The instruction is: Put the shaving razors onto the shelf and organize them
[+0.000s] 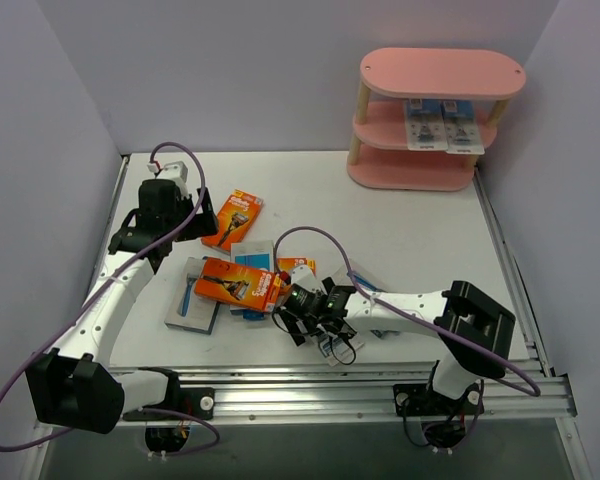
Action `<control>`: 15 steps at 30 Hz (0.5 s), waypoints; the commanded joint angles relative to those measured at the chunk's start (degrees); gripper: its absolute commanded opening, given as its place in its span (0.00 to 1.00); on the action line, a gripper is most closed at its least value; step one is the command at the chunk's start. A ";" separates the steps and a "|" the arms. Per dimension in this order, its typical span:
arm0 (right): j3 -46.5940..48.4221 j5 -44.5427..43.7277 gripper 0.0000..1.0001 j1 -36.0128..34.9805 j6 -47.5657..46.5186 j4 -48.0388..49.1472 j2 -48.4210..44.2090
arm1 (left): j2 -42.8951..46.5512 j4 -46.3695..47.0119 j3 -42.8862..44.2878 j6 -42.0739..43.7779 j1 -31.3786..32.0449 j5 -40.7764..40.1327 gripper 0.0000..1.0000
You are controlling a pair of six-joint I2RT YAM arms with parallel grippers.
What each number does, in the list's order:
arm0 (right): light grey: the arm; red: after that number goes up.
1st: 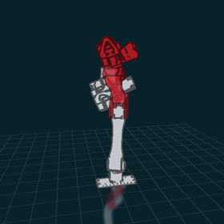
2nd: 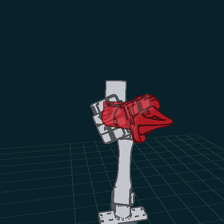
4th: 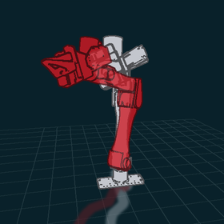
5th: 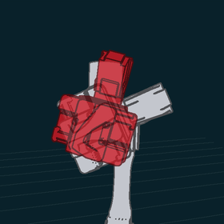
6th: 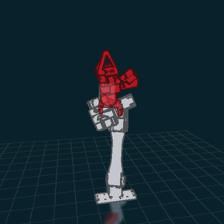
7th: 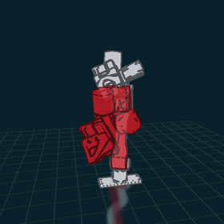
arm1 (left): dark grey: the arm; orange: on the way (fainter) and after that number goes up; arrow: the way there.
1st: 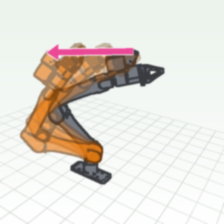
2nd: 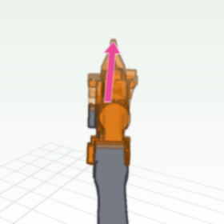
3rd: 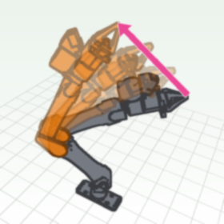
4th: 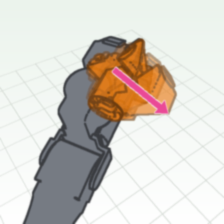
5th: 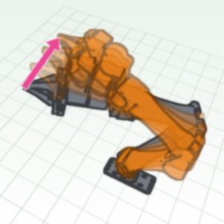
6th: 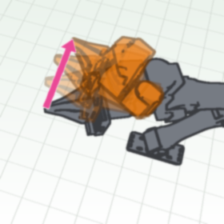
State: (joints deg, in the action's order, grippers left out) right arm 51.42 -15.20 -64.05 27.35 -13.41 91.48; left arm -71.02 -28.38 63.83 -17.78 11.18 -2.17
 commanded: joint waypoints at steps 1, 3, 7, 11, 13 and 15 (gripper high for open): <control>2.37 -6.32 1.00 -1.42 2.96 -4.07 2.82 | 0.98 0.08 2.79 0.20 -0.37 1.21 0.94; 3.33 -9.74 0.99 -2.04 4.19 -5.83 3.97 | 0.80 0.17 2.79 0.20 -0.37 1.56 0.94; 2.72 -12.83 0.89 -2.31 5.87 -5.49 2.39 | 0.36 0.17 2.96 0.11 -0.28 2.17 0.94; 2.55 -13.80 0.73 -2.31 5.96 -6.01 -0.16 | 0.27 -0.01 3.14 0.20 -0.28 2.17 0.94; 2.81 -13.98 0.63 -2.31 5.96 -6.54 -1.38 | 0.36 -0.09 3.14 0.20 -0.28 2.17 0.94; 3.16 -13.89 0.58 -2.31 5.70 -6.98 -2.27 | 0.45 -0.10 3.14 0.20 -0.28 2.17 0.94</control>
State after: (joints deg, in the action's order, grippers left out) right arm 53.36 -25.39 -66.15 32.03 -17.17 92.68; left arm -71.05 -28.49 63.90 -17.78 11.14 -0.73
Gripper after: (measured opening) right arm 0.600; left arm 0.941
